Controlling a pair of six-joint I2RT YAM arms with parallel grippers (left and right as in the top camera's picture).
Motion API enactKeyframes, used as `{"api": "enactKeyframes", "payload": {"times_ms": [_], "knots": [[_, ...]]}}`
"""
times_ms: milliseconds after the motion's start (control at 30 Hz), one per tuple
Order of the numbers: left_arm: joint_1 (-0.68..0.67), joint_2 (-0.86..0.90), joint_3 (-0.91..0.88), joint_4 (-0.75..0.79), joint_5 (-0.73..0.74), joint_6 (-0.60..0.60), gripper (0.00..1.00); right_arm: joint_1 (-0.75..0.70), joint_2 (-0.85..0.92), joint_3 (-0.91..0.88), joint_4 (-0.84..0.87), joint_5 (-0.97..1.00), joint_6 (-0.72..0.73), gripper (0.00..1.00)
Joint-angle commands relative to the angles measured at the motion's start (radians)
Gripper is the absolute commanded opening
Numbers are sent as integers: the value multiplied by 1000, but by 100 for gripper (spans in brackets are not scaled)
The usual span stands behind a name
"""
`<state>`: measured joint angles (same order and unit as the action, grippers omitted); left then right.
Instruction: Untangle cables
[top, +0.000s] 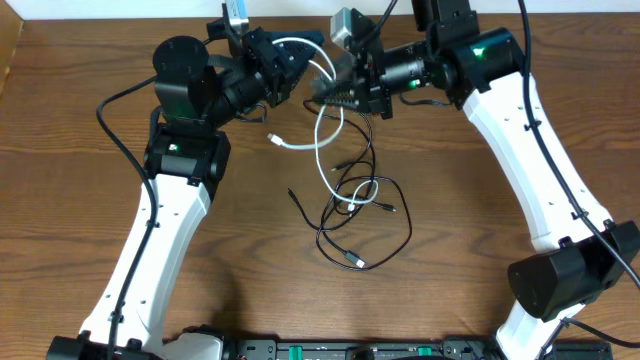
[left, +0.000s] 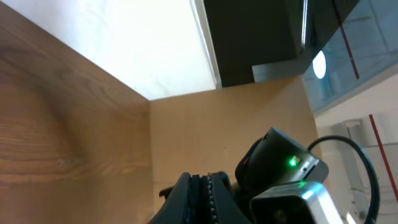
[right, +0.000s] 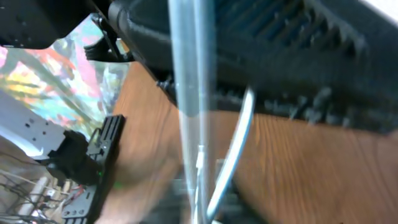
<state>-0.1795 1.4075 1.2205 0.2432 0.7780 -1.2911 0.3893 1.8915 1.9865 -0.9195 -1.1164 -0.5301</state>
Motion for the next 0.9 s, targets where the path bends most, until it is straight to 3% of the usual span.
{"api": "enactKeyframes", "payload": {"times_ms": [0,100,267,333,433,567,867], "knots": [[4,-10,8,1,-58,7,8,-14,8,8,-2,42,75,1],[5,-10,8,0,-66,86,15,-33,6,9,30,89,200,1],[5,-10,8,-47,-65,240,51,-80,-33,12,159,224,465,1],[6,-10,8,-97,-65,323,59,-112,-64,34,214,299,558,1],[6,-10,8,-196,-87,418,61,-176,-113,95,282,424,674,1],[6,-10,8,-312,-151,450,67,-270,-169,183,336,542,758,1],[6,-9,8,-425,-170,552,72,-474,-224,257,337,846,734,1]]}}
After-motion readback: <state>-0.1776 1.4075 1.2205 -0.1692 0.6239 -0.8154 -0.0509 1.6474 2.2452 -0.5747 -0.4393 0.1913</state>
